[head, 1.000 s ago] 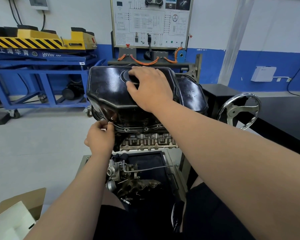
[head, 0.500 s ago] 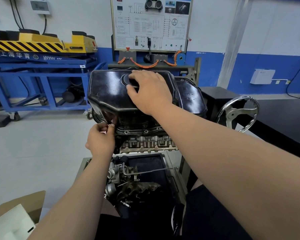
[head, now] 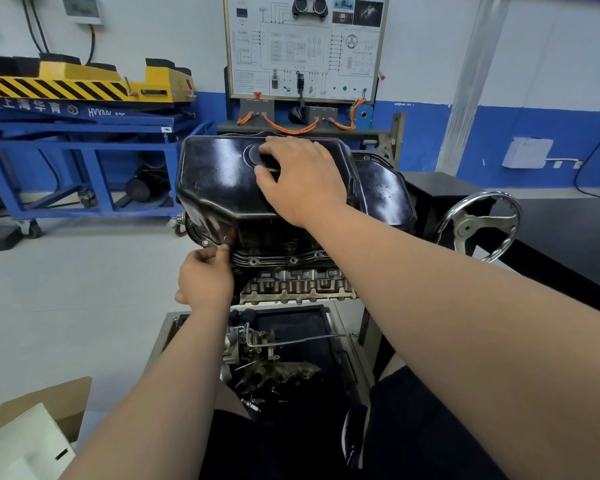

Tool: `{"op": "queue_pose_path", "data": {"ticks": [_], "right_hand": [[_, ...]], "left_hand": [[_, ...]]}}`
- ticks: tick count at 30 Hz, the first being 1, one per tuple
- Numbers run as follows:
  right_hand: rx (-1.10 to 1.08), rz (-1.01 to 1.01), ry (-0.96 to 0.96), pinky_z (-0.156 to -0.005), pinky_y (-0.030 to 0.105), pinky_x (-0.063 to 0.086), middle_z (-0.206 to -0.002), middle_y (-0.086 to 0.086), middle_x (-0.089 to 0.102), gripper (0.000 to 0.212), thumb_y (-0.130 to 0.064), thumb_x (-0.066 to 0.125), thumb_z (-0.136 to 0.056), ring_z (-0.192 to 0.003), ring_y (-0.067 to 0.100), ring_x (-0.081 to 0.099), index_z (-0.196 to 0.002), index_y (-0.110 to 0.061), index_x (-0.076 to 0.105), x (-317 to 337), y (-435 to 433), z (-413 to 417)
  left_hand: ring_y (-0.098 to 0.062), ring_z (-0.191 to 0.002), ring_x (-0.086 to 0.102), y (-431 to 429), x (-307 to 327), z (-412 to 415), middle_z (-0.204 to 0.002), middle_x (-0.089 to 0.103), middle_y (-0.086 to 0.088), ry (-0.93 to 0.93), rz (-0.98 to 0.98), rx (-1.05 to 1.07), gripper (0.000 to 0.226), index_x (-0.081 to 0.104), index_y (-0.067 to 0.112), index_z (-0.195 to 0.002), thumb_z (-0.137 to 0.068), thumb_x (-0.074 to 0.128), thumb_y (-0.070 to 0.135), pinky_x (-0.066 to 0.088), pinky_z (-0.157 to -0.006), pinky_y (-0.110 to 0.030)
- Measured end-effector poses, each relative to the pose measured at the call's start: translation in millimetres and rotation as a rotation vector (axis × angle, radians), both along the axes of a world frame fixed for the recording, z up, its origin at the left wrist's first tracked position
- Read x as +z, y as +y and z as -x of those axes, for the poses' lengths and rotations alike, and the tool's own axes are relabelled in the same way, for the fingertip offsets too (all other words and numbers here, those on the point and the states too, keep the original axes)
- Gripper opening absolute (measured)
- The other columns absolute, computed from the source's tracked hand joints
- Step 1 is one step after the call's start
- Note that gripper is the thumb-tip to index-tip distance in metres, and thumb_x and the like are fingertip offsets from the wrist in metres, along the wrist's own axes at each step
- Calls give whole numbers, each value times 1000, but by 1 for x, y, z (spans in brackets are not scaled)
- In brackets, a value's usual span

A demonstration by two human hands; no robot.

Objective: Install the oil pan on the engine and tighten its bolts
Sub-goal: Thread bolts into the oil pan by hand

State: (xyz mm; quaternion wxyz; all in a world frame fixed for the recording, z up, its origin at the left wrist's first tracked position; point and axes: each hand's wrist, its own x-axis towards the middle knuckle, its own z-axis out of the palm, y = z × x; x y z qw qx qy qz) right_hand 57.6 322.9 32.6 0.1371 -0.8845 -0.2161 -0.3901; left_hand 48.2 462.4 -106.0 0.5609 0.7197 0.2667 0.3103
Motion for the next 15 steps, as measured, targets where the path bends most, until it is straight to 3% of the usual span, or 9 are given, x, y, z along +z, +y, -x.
{"op": "queue_pose_path", "data": {"ticks": [6, 10, 13, 15], "right_hand": [[4, -3, 1, -110, 38, 23, -130, -8, 55, 38, -44, 44, -89, -125, 15, 44, -121, -27, 57, 0, 0, 0], [4, -1, -1, -110, 38, 24, -130, -8, 56, 38, -44, 44, -89, -124, 15, 45, -121, -26, 57, 1, 0, 1], [5, 4, -6, -111, 39, 25, -130, -8, 55, 40, -44, 44, -90, -125, 15, 45, -123, -26, 56, 0, 0, 1], [3, 6, -8, -111, 38, 25, -131, -8, 55, 40, -44, 43, -90, -125, 14, 44, -124, -26, 55, 1, 0, 1]], "left_hand": [[-21, -82, 56, 3, 0, -2, -67, 54, 12, -16, -156, -5, 11, 58, 22, -83, -89, 58, 30, 23, -83, -35], [-25, -99, 58, 3, -6, 0, -95, 66, -1, -35, -392, 21, 17, 68, 19, -98, -90, 52, 22, 26, -89, -39], [-27, -102, 57, 1, -6, 1, -104, 65, -2, -37, -369, 25, 21, 68, 19, -104, -91, 53, 28, 26, -92, -40], [-26, -98, 58, 0, -5, 2, -97, 65, 2, -31, -312, 25, 19, 66, 21, -98, -89, 56, 34, 25, -88, -38]]}}
